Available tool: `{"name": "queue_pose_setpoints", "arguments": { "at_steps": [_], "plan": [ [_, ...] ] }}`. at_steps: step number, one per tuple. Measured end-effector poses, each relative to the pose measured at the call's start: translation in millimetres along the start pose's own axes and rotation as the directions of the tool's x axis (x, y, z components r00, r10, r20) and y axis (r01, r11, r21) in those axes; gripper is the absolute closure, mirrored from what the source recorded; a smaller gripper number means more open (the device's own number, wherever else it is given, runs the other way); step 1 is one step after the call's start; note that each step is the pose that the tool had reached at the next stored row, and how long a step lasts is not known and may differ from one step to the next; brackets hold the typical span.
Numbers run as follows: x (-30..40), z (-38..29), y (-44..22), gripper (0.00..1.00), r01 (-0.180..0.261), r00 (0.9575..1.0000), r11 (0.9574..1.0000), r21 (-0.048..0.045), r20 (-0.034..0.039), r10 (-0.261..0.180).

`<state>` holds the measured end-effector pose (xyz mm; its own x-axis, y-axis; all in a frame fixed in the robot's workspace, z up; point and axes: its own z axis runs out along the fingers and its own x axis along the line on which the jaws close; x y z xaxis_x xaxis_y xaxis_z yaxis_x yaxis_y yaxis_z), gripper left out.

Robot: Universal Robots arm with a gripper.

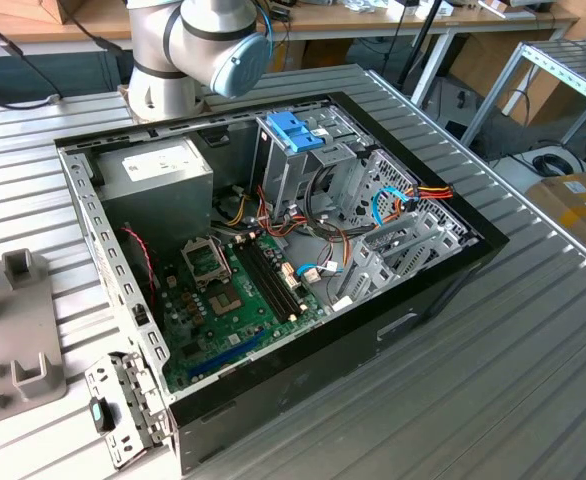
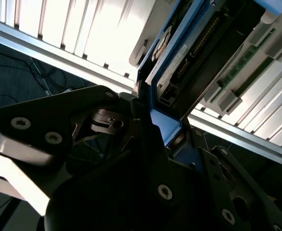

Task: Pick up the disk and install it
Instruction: 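Pick up the disk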

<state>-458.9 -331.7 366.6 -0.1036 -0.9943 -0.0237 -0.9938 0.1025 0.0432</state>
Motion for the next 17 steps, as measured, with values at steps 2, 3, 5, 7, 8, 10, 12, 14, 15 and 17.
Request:
{"name": "queue_pose_setpoints", "arguments": {
  "at_steps": [2,3,5,7,8,10,12,14,15,17],
  "plan": [
    [0.0,-1.6,0.1,0.63,0.0,1.0,1.0,0.0001,0.0,0.0],
    [0.0,-2.4,0.1,0.63,0.0,1.0,1.0,0.0001,0.0001,0.0],
    [-0.1,-4.5,0.2,0.63,0.0,1.0,1.0,-0.0001,0.0,0.0],
    [-0.2,-7.2,0.3,0.63,0.0,1.0,1.0,-0.0001,0.0,0.0],
    [-0.2,-8.1,0.3,0.63,0.0,1.0,1.0,0.0,0.0,0.0],
    [-0.2,-9.9,0.4,0.63,0.0,1.0,1.0,0.0,0.0,0.0],
    [-0.3,-11.7,0.5,0.63,0.0,1.0,1.0,0.0001,0.0,0.0],
    [-0.3,-13.3,0.6,0.63,0.0,1.0,1.0,0.0001,0.0,0.0],
    [-0.3,-14.0,0.6,0.63,0.0,1.0,1.0,0.0001,0.0,0.0],
    [-0.4,-15.4,0.6,0.63,0.0,1.0,1.0,0.0,0.0,0.0]
  ]
}}
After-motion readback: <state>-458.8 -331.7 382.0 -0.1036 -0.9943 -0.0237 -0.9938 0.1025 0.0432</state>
